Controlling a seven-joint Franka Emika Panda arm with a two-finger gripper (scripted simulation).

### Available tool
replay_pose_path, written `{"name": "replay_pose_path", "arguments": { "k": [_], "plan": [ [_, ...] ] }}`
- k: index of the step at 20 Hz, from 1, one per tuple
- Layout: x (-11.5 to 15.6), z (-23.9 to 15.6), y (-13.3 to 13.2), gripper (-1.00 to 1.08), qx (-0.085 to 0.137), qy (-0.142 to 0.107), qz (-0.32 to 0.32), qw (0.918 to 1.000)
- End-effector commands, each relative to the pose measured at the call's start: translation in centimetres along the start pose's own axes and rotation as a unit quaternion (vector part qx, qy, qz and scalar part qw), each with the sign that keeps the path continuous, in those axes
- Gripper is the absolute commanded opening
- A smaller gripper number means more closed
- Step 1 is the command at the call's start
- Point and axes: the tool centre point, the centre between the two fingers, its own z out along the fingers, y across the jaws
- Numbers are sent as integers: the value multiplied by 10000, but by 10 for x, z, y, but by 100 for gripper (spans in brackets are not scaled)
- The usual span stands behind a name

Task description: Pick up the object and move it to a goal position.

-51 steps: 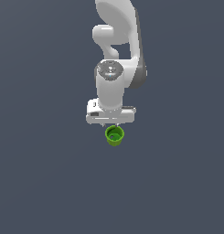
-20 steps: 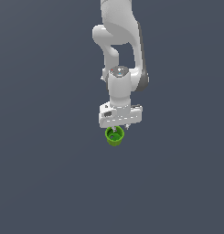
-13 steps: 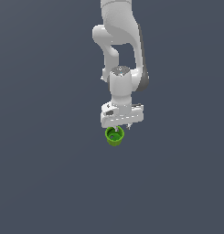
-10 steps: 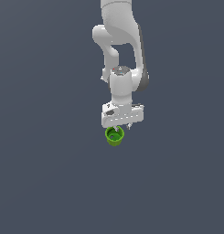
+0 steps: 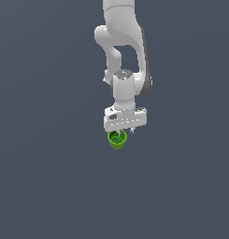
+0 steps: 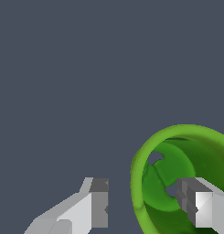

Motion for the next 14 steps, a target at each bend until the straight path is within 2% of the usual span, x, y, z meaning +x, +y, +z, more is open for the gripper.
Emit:
{"name": "replay_pose_path", "arguments": {
  "k": [1, 7, 8, 14],
  "plan": [
    [-1, 8, 0, 28, 0, -1, -2, 10000],
    [-1, 18, 0, 28, -2, 4, -6, 10000],
    [-1, 18, 0, -100, -2, 4, -6, 10000],
    [-1, 18, 0, -100, -2, 4, -6, 10000]
  ]
}}
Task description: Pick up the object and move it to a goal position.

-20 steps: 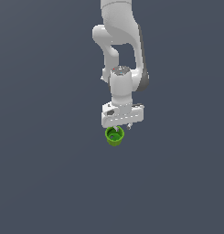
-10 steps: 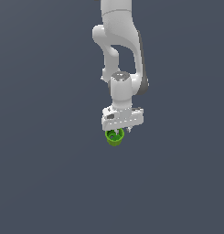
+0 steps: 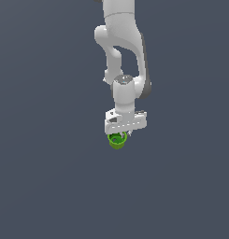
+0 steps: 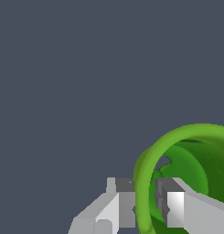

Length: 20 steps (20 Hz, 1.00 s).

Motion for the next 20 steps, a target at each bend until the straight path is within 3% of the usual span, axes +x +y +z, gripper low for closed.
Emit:
{"name": "replay_pose_path", "arguments": {
  "k": [1, 11, 20],
  "plan": [
    [0, 0, 0, -100, 0, 1, -2, 10000],
    [3, -1, 12, -100, -1, 1, 0, 10000],
    [15, -6, 68, -100, 4, 8, 2, 10000]
  ]
}}
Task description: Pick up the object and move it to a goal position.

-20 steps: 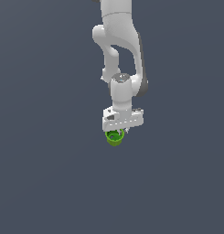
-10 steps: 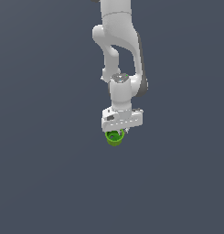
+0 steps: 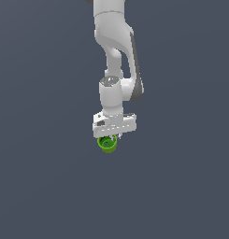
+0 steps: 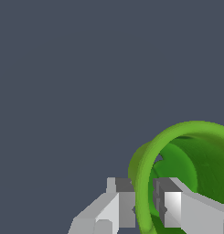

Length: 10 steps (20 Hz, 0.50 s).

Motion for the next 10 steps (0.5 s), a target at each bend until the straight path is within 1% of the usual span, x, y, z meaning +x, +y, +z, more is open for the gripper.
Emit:
{"name": "replay_pose_path", "arguments": {
  "k": [1, 10],
  "plan": [
    [5, -3, 24, -100, -9, 13, 11, 10000],
    [26, -11, 118, -100, -7, 15, 11, 10000]
  ]
}}
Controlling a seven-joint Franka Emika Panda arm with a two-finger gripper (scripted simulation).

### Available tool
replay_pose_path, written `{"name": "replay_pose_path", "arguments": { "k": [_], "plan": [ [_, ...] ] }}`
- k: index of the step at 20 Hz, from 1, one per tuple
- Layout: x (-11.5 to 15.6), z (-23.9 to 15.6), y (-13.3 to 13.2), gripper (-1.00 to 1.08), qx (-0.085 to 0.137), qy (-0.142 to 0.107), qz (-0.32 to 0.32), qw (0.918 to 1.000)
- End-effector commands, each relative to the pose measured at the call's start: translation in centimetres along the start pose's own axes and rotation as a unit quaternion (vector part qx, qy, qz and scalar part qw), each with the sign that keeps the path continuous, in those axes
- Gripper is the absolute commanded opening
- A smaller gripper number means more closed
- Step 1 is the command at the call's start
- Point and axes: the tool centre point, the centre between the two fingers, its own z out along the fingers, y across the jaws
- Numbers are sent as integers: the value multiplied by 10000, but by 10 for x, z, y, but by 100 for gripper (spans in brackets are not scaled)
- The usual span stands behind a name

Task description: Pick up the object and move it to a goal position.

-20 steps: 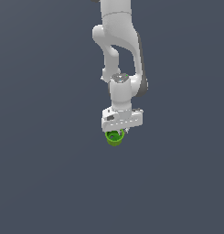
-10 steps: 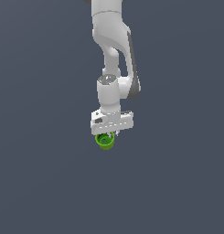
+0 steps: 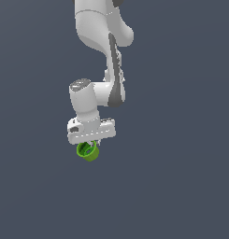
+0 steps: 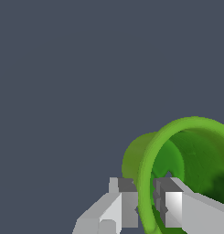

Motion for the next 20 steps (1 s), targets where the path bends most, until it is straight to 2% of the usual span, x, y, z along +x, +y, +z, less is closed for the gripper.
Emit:
{"name": "replay_pose_path", "arguments": {
  "k": [1, 5, 10, 15, 20],
  "plan": [
    [7, -3, 26, -100, -2, 13, -8, 10000],
    [15, -6, 59, -100, -2, 13, -8, 10000],
    [22, -8, 86, -100, -3, 9, -8, 10000],
    [26, -9, 100, -100, -5, 6, -9, 10000],
    [28, -9, 103, -100, -5, 6, -9, 10000]
  ]
}}
